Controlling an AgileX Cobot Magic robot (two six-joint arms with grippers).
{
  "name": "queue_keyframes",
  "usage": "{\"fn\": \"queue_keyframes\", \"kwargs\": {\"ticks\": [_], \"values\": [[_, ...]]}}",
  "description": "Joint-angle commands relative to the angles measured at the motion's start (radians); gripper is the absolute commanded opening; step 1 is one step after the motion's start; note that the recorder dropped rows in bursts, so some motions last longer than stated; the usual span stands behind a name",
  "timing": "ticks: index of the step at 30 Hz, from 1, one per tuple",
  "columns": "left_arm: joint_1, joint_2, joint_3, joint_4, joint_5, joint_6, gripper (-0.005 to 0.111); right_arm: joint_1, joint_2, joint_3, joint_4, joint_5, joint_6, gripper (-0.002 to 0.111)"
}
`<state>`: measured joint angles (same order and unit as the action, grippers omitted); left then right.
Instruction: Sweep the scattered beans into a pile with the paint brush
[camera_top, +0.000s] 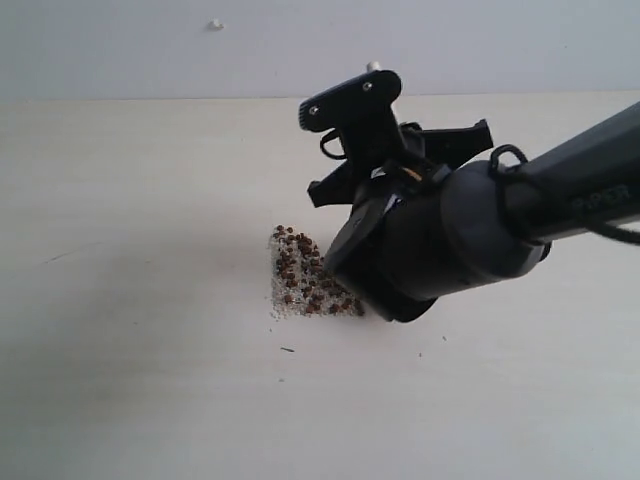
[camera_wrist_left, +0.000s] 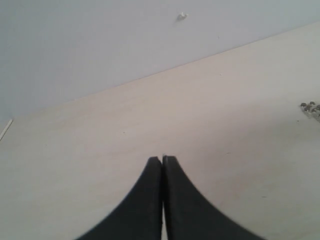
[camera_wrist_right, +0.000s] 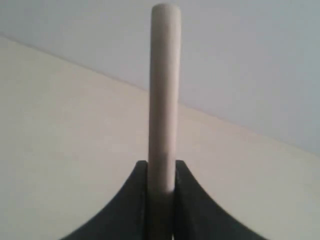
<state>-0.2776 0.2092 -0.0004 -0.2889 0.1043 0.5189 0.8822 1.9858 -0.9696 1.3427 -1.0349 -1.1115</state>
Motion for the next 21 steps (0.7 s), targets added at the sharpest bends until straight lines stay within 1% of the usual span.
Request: {"fn": "queue_keyframes", "kwargs": {"ticks": [1,6,10,13,21], "values": [[0.001,-0.003,0.000,-0.003,-0.005,-0.002,0.000,0.078,0.031,-0.004,0.027,-0.008,-0.004,0.000],[0.001,-0.003,0.000,-0.003,-0.005,-0.002,0.000,0.122,0.081,-0.004,0.044,-0.015,0.051,0.000],[0.001,-0.003,0.000,-0.003,-0.005,-0.002,0.000,0.141,0.092,-0.006,0.048,0.000,0.141,0.000],[0.001,-0.003,0.000,-0.003,-0.005,-0.002,0.000,0.147,0.092,-0.013,0.042,0.015,0.218,0.000],[0.001,-0.003,0.000,-0.003,-0.005,-0.002,0.000,0.147,0.121,-0.092,0.046,0.120,0.287,0.000]]}}
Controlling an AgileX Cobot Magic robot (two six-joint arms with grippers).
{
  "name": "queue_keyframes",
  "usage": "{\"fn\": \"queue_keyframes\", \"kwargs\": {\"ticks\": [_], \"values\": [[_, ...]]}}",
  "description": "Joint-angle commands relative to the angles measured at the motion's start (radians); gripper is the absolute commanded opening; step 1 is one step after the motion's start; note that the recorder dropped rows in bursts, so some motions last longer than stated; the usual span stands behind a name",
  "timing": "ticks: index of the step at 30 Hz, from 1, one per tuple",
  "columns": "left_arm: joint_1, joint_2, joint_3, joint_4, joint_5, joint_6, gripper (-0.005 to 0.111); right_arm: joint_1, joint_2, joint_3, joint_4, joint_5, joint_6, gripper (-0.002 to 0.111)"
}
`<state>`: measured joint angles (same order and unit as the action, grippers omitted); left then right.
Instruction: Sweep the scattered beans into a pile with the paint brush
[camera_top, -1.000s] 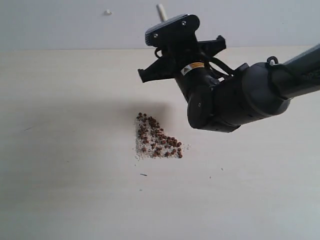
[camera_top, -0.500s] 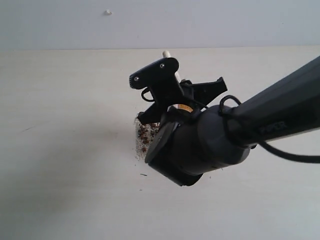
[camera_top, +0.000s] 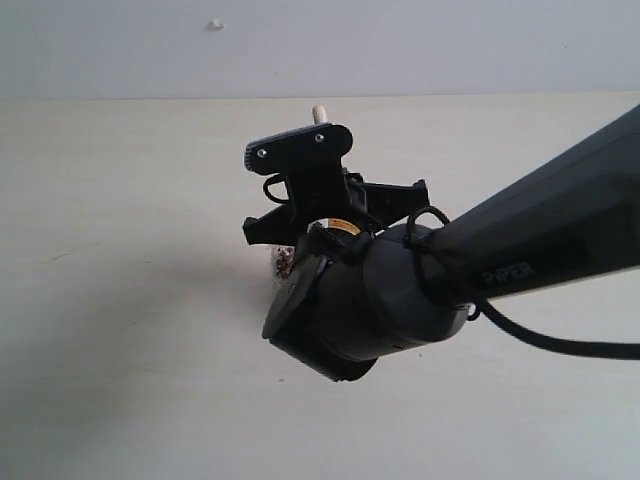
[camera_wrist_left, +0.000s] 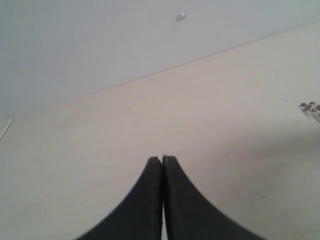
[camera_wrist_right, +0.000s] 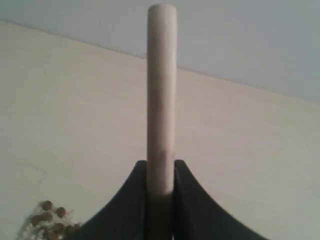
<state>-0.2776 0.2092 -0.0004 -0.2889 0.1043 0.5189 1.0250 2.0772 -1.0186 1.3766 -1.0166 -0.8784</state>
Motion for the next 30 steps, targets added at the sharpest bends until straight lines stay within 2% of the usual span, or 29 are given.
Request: {"fn": "queue_keyframes", "kwargs": {"ticks": [1,12,22,25,30], "values": [[0.001,-0.003,0.000,-0.003,-0.005,-0.002,0.000,0.004,0.038,-0.059,0.014,0.109,0.053,0.000],[0.001,-0.003,0.000,-0.003,-0.005,-0.002,0.000,0.004,0.052,-0.129,0.050,0.046,0.050,0.000],[0.001,-0.003,0.000,-0.003,-0.005,-0.002,0.000,0.004,-0.078,-0.122,0.136,-0.138,-0.250,0.000],[0.001,-0.003,0.000,-0.003,-0.005,-0.002,0.000,0.004,-0.068,-0.122,0.264,-0.072,-0.395,0.000],[0.001,-0.003,0.000,-0.003,-0.005,-0.002,0.000,0.004,-0.030,-0.122,0.292,0.143,-0.375,0.000]]}}
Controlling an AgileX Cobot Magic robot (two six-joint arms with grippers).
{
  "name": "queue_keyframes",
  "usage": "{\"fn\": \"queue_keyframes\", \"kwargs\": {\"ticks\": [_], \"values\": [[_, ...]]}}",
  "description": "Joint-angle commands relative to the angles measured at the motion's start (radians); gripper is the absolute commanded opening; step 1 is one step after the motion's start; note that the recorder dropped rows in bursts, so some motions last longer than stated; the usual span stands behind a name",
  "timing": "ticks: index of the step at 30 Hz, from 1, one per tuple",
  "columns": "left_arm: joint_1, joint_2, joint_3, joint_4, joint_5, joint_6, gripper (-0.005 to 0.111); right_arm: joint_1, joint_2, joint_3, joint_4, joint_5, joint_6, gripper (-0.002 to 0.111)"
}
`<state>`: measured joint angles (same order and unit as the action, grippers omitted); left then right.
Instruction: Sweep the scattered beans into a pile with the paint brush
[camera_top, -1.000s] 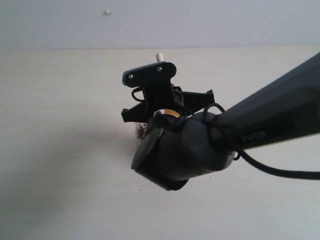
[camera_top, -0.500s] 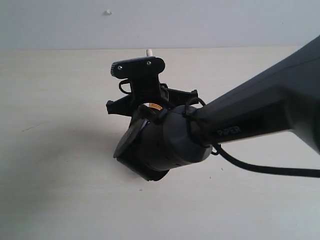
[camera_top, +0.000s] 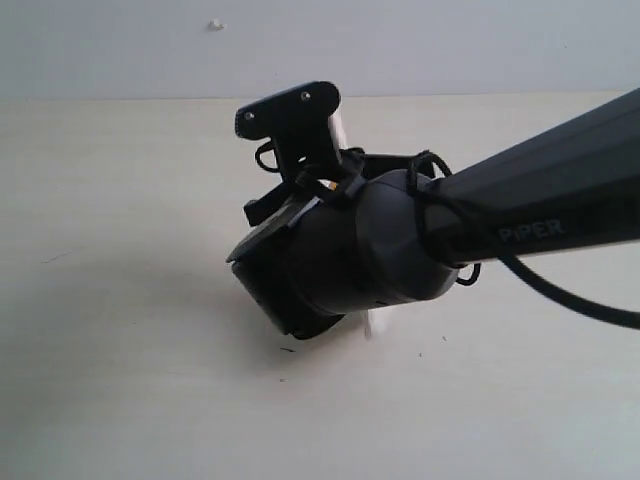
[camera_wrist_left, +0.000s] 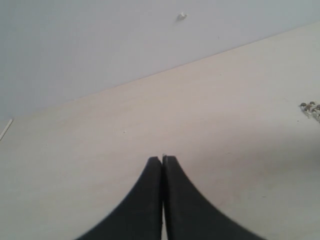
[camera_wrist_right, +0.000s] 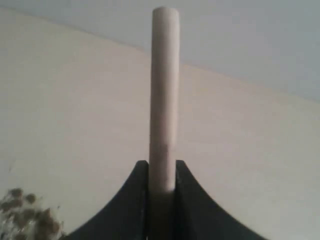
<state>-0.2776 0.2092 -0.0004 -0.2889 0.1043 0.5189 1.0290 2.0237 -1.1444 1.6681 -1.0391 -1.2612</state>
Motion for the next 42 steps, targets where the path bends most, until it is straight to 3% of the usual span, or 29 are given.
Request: {"fn": "queue_keyframes", "kwargs": {"ticks": [1,3,10,20,42], "values": [[0.001,-0.003,0.000,-0.003,-0.005,-0.002,0.000,0.000,0.026,0.004,-0.018,0.187,0.039,0.000],[0.001,-0.003,0.000,-0.003,-0.005,-0.002,0.000,0.000,0.050,0.004,-0.098,0.182,0.136,0.000],[0.001,-0.003,0.000,-0.003,-0.005,-0.002,0.000,0.000,0.048,0.004,-0.116,0.169,0.242,0.000],[0.001,-0.003,0.000,-0.003,-0.005,-0.002,0.000,0.000,0.007,0.004,-0.151,-0.024,0.139,0.000],[0.001,-0.003,0.000,-0.003,-0.005,-0.002,0.000,-0.031,0.132,-0.003,-0.481,0.006,0.377,0.000]]}}
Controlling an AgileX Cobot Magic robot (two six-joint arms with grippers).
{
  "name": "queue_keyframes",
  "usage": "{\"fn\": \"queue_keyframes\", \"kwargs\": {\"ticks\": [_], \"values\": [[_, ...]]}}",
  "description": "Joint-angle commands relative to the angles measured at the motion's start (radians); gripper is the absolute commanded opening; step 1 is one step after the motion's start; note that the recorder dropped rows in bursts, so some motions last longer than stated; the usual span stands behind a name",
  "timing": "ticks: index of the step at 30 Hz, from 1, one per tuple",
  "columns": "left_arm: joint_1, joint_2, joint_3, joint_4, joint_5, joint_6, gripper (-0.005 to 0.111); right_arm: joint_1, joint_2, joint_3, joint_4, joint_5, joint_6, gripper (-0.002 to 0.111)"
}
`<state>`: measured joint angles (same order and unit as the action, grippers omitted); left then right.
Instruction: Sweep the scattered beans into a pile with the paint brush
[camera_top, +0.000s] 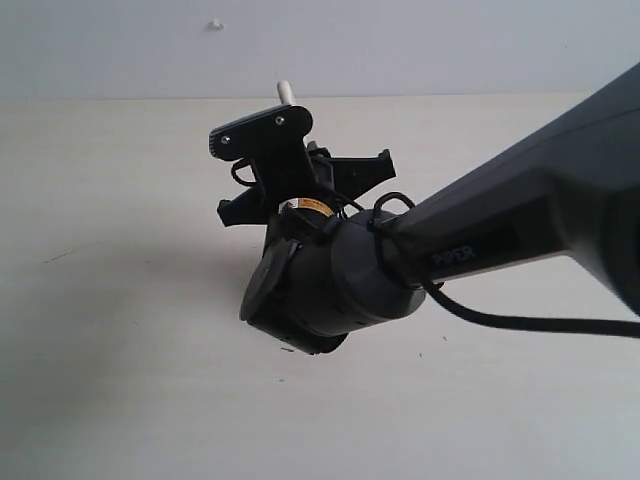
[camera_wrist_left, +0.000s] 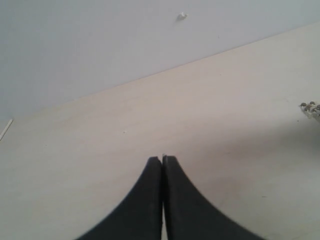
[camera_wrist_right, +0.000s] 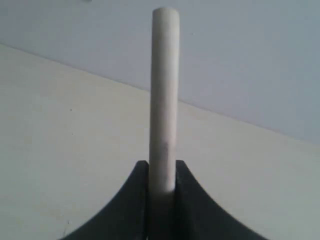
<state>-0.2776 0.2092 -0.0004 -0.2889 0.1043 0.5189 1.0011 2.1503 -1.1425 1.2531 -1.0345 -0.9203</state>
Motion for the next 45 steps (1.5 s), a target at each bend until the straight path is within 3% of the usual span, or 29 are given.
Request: {"fn": "queue_keyframes", "kwargs": {"ticks": [1,18,24,45], "values": [[0.001,-0.003,0.000,-0.003,-0.005,-0.002,0.000,-0.003,0.008,-0.004,-0.080,0.001,0.036,0.000],[0.001,-0.003,0.000,-0.003,-0.005,-0.002,0.000,0.002,-0.063,-0.002,-0.078,0.003,-0.037,0.000],[0.001,-0.003,0.000,-0.003,-0.005,-0.002,0.000,0.000,-0.048,-0.002,-0.052,-0.091,-0.118,0.000],[0.001,-0.003,0.000,-0.003,-0.005,-0.002,0.000,-0.017,0.025,-0.002,-0.252,0.058,0.032,0.000]]}}
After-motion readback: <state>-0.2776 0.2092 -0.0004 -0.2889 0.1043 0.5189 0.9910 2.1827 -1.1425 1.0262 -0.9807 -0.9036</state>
